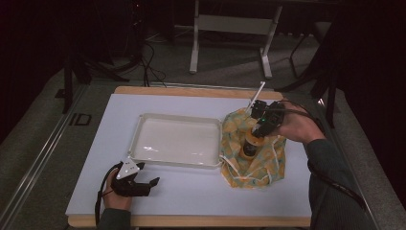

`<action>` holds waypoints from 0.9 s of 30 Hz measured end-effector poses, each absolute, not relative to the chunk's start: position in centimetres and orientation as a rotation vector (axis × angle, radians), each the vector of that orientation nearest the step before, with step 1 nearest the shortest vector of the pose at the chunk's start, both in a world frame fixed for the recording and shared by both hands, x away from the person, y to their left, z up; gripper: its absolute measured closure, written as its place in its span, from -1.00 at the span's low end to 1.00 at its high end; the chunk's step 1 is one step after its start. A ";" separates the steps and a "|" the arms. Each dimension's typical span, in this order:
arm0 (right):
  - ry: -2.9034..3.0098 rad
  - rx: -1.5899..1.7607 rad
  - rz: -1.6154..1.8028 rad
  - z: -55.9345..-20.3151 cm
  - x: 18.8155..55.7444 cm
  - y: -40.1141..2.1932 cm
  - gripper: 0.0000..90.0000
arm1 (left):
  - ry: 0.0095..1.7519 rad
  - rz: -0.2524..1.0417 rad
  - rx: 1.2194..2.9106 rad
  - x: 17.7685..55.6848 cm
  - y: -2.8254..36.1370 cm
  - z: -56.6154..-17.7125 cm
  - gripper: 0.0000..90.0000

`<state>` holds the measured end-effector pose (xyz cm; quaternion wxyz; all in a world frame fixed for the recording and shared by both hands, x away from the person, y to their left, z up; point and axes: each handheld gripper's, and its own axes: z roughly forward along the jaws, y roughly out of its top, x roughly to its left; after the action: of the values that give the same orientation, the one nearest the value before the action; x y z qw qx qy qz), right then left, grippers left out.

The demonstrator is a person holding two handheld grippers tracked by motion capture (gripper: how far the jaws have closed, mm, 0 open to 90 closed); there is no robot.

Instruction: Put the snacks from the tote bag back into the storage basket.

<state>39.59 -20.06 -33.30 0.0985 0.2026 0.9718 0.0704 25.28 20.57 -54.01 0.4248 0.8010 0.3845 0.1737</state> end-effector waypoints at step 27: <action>2.847 0.591 0.206 -31.1 40.2 -19.5 0.31 | 0.950 0.439 2.003 25.2 20.6 -54.0 -0.58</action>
<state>40.17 -19.48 -31.06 0.1129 0.2015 0.9704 0.0702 25.21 20.59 -53.99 0.4268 0.8015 0.3803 0.1755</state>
